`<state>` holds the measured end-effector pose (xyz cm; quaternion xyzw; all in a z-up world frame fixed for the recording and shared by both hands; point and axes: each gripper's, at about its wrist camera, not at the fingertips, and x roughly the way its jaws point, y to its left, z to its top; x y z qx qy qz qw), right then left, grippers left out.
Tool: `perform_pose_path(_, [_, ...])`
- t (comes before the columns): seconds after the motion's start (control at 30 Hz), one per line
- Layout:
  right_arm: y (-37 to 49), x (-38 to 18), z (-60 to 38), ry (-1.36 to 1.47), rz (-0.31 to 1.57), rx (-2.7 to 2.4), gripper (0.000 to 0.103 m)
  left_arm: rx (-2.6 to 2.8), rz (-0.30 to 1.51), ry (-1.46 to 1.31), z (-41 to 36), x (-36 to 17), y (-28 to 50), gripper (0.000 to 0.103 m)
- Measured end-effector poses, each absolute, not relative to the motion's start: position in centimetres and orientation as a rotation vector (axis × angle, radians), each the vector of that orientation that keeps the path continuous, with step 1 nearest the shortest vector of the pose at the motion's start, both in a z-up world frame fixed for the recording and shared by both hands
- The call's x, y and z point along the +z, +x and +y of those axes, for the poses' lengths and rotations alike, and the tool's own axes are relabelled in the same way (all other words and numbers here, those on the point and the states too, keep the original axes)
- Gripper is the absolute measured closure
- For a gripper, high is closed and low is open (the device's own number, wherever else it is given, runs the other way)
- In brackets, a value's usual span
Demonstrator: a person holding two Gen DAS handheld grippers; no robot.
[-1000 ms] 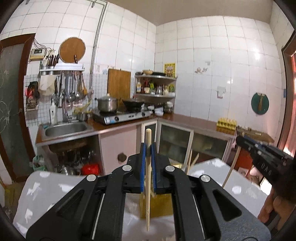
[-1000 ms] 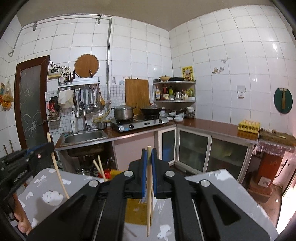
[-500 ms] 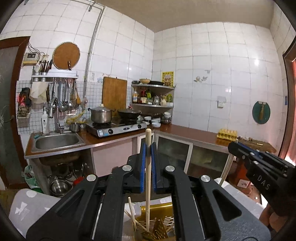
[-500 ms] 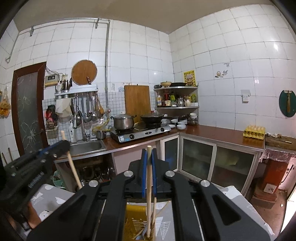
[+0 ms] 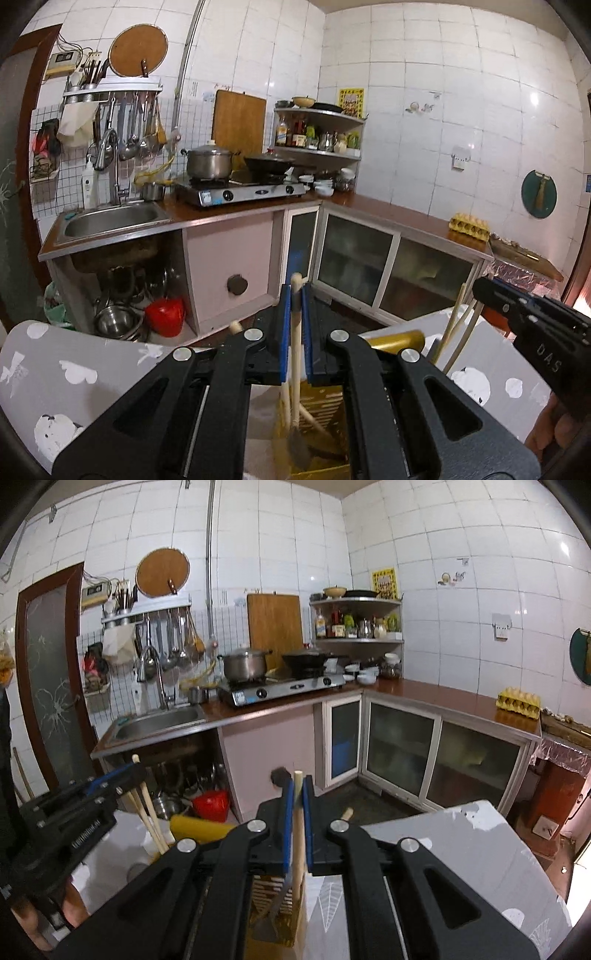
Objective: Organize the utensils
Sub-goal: 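Open both tools to release the chopsticks into the holder, then return the right tool to a chopstick beside the fork and grasp it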
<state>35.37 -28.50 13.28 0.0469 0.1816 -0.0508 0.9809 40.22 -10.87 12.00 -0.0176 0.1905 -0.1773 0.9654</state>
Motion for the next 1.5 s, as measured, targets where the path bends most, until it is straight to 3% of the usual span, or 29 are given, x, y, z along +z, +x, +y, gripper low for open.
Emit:
perform_pose_path(0.1, [35.0,12.4,-28.3,0.08,0.384,-0.104,0.097,-0.349,0.387,-0.019,-10.4,12.2,39.4,0.096])
perform_pose_path(0.23, [34.1,12.0,-28.1,0.067,0.413,-0.118,0.095,-0.334,0.375,-0.04,-8.9,13.3,37.2,0.053])
perform_pose_path(0.27, [33.7,12.0,-28.2,0.073,0.416,-0.125,0.086,-0.326,0.363,-0.042,-8.4,13.6,36.4,0.046])
perform_pose_path(0.3, [33.0,12.1,-28.3,0.081,0.415,-0.137,0.059,-0.323,0.357,-0.039,-8.0,13.9,35.7,0.043])
perform_pose_path(0.37, [31.7,12.2,-28.4,0.09,0.405,-0.154,0.035,-0.325,0.352,-0.034,-7.4,14.4,34.6,0.035])
perform_pose_path(0.67, [25.9,10.4,-29.1,0.11,0.45,-0.193,0.029,-0.282,0.352,-0.009,-4.1,13.8,28.8,0.006])
perform_pose_path(1.13, [20.1,4.7,-26.2,0.087,0.569,-0.179,0.026,-0.206,0.544,-0.032,1.6,6.9,24.9,0.005])
perform_pose_path(1.5, [20.4,-0.5,-22.0,0.067,0.691,-0.142,0.026,-0.131,0.667,0.001,5.0,1.5,24.6,0.005])
